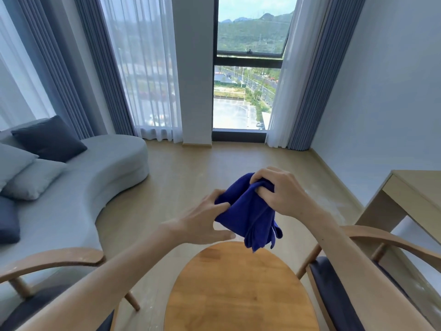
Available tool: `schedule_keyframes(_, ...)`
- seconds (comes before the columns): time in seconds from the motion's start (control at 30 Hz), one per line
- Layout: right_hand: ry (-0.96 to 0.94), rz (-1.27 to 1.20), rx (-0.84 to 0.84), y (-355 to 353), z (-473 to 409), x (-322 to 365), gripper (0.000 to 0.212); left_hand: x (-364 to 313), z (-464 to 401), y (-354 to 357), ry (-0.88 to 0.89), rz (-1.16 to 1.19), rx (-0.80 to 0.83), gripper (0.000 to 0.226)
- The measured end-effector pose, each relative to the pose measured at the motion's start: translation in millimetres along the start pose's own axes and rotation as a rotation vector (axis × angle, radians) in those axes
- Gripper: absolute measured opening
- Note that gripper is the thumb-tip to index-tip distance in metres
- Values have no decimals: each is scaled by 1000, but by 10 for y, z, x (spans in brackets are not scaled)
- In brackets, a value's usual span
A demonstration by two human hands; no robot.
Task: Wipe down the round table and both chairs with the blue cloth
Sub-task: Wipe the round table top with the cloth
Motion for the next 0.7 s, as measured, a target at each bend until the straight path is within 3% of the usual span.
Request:
schedule_keyframes(0.23, 2, 65, 191, -1, 206, -196, 14, 105, -169, -713, -54, -46, -140, 17)
schedule_keyframes(0.53, 133, -64, 59, -80, 213, -314, 34, 150, -170, -849, -83, -1, -247, 26)
schedule_keyframes(0.7, 99, -51, 47, -6, 179, -262, 19, 252, -185, -859, -122, 158, -226, 38)
Point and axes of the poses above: each hand's wrist, its own z-axis away from the middle knuckle, its own y-axis out of the palm, x = y × z, the point moved 9 cm from there along -z, towards the middle knuckle, and after that the axes turned 14 degrees about -y, right-handed, at the moved point
